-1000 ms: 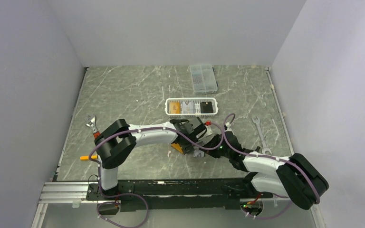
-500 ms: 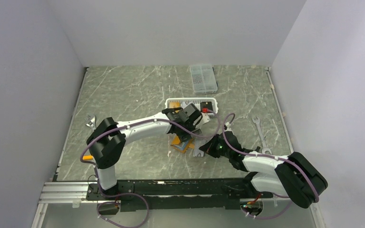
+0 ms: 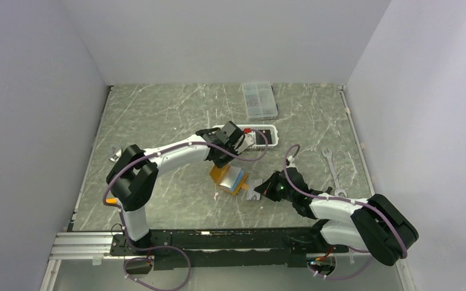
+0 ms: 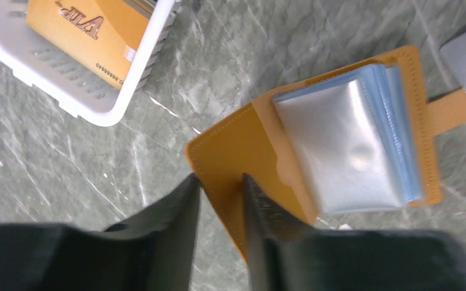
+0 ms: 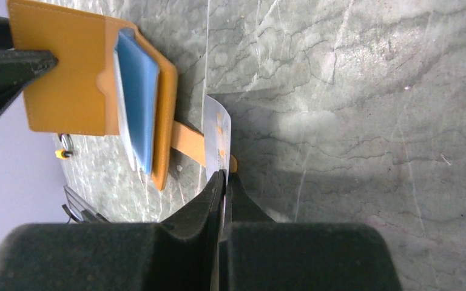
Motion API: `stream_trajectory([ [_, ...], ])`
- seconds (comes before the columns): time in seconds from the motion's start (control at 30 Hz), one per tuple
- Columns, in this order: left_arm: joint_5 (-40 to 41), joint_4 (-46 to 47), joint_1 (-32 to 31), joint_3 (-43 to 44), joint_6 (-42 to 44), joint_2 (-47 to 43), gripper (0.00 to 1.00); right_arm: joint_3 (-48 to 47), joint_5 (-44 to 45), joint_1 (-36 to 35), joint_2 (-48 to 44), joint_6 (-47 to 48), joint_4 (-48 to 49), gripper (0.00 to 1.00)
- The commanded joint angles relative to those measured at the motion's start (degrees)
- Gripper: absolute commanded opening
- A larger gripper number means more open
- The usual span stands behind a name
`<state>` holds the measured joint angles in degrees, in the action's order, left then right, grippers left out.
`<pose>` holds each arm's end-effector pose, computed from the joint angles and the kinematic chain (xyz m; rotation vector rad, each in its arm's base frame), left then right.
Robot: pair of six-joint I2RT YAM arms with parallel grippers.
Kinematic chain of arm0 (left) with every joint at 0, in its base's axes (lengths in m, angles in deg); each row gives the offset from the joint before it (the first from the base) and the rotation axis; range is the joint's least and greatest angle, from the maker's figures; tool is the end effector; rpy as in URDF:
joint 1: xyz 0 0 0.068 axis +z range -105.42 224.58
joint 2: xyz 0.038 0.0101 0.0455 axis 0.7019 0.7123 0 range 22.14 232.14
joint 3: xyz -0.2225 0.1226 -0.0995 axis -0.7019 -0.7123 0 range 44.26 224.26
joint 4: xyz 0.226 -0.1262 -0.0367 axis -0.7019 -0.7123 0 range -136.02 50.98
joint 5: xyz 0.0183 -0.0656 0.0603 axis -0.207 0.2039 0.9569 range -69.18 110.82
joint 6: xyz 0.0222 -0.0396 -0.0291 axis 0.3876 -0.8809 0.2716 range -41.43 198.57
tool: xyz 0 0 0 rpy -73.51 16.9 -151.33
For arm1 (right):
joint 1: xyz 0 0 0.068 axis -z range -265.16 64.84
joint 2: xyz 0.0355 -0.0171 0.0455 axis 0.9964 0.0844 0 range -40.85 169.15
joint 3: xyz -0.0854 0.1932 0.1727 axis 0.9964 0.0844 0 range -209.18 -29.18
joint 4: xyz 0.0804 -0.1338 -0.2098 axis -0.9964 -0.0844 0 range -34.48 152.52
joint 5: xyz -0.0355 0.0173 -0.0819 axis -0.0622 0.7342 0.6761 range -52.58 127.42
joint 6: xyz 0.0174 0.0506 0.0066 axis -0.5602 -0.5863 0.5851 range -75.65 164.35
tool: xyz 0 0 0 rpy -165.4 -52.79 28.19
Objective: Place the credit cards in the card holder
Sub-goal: Open the card holder at the center of the board.
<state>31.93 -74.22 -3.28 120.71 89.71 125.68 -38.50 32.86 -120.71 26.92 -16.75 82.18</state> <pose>0.2586 -0.2757 0.2155 1.2368 2.3142 0.0384 0.1487 0.1098 0.1119 0.4942 2.3900 0.9384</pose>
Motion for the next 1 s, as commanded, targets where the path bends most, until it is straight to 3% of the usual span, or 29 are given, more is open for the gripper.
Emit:
stream_trajectory([
  [0.0,-9.8,-1.4,4.7,-2.1,-1.7,-0.4,0.2,2.3,4.4,0.4,0.2,3.5,-11.6,0.0],
  [0.1,-19.2,-2.4,7.3,-3.8,-3.8,0.2,0.0,1.4,4.4,0.6,-1.9,4.1,-13.4,0.0],
  [0.3,-27.3,1.0,7.9,-9.4,-6.0,-3.1,0.0,-1.6,2.7,1.3,-4.1,6.3,-14.3,0.0],
  [0.77,-27.6,1.8,7.8,-8.8,-7.1,-5.1,0.0,-7.8,0.7,1.5,-14.4,8.5,-14.9,0.0],
  [0.97,-27.8,1.3,7.0,-8.6,-7.9,-5.7,0.0,-9.9,-6.5,1.4,-12.1,10.5,-8.6,0.0],
])
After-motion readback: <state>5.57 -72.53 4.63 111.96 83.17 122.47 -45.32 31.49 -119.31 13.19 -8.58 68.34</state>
